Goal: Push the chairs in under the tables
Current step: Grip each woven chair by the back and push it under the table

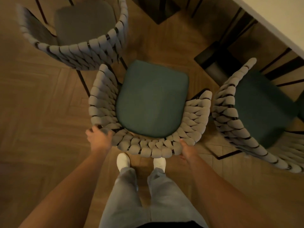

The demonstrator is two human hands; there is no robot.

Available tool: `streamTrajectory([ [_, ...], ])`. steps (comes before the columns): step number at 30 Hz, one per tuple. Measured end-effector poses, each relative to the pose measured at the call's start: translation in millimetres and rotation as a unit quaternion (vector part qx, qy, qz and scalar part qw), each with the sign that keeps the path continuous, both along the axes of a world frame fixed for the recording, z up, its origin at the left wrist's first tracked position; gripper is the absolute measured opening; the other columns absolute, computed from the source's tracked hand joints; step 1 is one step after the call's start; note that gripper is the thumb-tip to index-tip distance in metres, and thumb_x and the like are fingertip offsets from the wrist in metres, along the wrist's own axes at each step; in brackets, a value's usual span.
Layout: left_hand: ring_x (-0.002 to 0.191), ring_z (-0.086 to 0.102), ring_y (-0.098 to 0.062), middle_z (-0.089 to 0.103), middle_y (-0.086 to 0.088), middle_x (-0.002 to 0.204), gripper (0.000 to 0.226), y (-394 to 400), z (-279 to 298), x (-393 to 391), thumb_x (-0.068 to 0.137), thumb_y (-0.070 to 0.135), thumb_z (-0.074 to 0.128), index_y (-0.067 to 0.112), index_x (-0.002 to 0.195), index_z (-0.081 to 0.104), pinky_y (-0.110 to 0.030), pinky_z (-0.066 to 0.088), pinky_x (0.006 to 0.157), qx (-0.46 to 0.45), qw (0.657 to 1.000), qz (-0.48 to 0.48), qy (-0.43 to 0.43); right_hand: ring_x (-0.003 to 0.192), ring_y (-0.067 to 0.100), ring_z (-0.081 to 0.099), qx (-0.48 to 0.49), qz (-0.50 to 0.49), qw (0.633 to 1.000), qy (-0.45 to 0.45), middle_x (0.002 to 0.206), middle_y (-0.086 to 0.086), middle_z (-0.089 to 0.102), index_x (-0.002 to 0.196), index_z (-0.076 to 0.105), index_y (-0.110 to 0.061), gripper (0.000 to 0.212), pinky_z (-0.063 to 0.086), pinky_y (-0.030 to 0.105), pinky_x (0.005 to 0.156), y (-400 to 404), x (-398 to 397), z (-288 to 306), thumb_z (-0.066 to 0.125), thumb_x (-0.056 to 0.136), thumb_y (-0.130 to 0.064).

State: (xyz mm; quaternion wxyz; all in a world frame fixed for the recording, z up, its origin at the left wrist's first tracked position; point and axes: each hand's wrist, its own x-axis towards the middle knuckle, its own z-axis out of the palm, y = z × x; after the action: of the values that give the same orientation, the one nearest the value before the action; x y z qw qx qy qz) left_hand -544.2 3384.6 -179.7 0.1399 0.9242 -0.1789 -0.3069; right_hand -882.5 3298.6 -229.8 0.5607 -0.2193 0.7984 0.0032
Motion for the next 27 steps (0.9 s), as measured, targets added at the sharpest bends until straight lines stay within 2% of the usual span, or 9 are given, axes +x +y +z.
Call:
streamTrajectory([
  [2,0.131,0.042,-0.049,0.03,-0.024,0.151,0.071,-6.1,-8.2,14.7,0.094,0.028,0.07,-0.001,0.148,0.033,-0.057,0.041,0.105,0.006,0.999,0.036,0.02,0.102,0.032,0.062,-0.011,-0.062,0.998,-0.006,0.124,0.012,0.061,0.145,0.044,-0.015,0.09,0.055,0.052,0.095,2.0,0.1,-21.2,0.062,0.08,-0.074],
  [5,0.131,0.049,-0.043,0.044,-0.021,0.148,0.076,-12.4,-22.3,38.3,0.092,0.031,0.075,0.0,0.148,0.034,-0.053,0.046,0.103,-0.01,0.991,0.103,0.088,0.098,0.032,0.064,-0.006,-0.155,0.988,0.002,0.103,0.009,0.061,0.143,0.043,-0.014,0.094,0.058,0.051,0.091,3.0,20.0,-3.0,0.069,0.075,-0.073],
  [7,0.125,0.057,-0.036,0.055,-0.015,0.141,0.071,-16.6,-30.7,52.6,0.089,0.03,0.078,0.006,0.144,0.04,-0.051,0.052,0.101,-0.062,0.975,0.143,0.156,0.091,0.03,0.062,-0.014,-0.205,0.978,0.027,0.089,0.007,0.055,0.142,0.044,-0.01,0.082,0.057,0.051,0.094,1.6,31.7,7.7,0.072,0.084,-0.06],
  [10,0.122,0.059,-0.032,0.057,-0.01,0.136,0.061,-24.7,-38.1,65.4,0.09,0.017,0.077,0.012,0.14,0.041,-0.055,0.053,0.101,-0.102,0.955,0.176,0.218,0.086,0.028,0.059,-0.036,-0.249,0.965,0.076,0.096,0.01,0.058,0.134,0.049,-0.008,0.072,0.057,0.048,0.089,1.7,43.7,13.7,0.074,0.086,-0.054],
  [13,0.118,0.059,-0.033,0.058,-0.011,0.129,0.051,-31.7,-41.8,71.1,0.092,0.005,0.07,0.013,0.134,0.042,-0.055,0.052,0.101,-0.111,0.958,0.163,0.21,0.095,0.028,0.058,-0.073,-0.256,0.956,0.121,0.113,0.013,0.062,0.129,0.053,-0.007,0.063,0.053,0.043,0.083,-0.1,58.3,17.4,0.073,0.088,-0.051],
  [17,0.112,0.062,-0.033,0.061,-0.009,0.12,0.045,-38.0,-46.4,86.9,0.087,0.011,0.07,0.019,0.123,0.044,-0.057,0.053,0.1,-0.094,0.968,0.133,0.193,0.095,0.028,0.057,-0.085,-0.271,0.949,0.135,0.096,0.008,0.057,0.126,0.056,-0.005,0.054,0.051,0.041,0.079,-1.3,73.5,20.5,0.072,0.091,-0.044],
  [19,0.111,0.061,-0.033,0.061,-0.009,0.121,0.046,-47.2,-45.4,96.8,0.089,0.011,0.07,0.017,0.126,0.044,-0.055,0.052,0.1,-0.091,0.971,0.114,0.192,0.098,0.029,0.058,-0.089,-0.278,0.948,0.128,0.102,0.009,0.059,0.124,0.057,-0.007,0.051,0.053,0.042,0.082,-2.8,83.0,21.8,0.071,0.092,-0.043],
  [23,0.111,0.056,-0.027,0.058,-0.009,0.123,0.047,-68.3,-39.7,113.6,0.095,0.006,0.066,0.01,0.135,0.043,-0.043,0.048,0.098,-0.092,0.976,0.088,0.179,0.106,0.034,0.063,-0.096,-0.279,0.946,0.135,0.109,0.013,0.064,0.105,0.054,-0.015,0.035,0.055,0.051,0.094,-6.2,101.8,17.6,0.07,0.093,-0.044],
  [27,0.114,0.057,-0.029,0.058,-0.01,0.126,0.049,-86.0,-43.7,126.2,0.095,0.004,0.065,0.009,0.138,0.041,-0.046,0.048,0.103,-0.096,0.977,0.072,0.177,0.103,0.031,0.063,-0.094,-0.305,0.939,0.131,0.111,0.011,0.065,0.121,0.059,-0.009,0.045,0.056,0.045,0.089,-10.3,112.7,17.4,0.068,0.094,-0.043],
])
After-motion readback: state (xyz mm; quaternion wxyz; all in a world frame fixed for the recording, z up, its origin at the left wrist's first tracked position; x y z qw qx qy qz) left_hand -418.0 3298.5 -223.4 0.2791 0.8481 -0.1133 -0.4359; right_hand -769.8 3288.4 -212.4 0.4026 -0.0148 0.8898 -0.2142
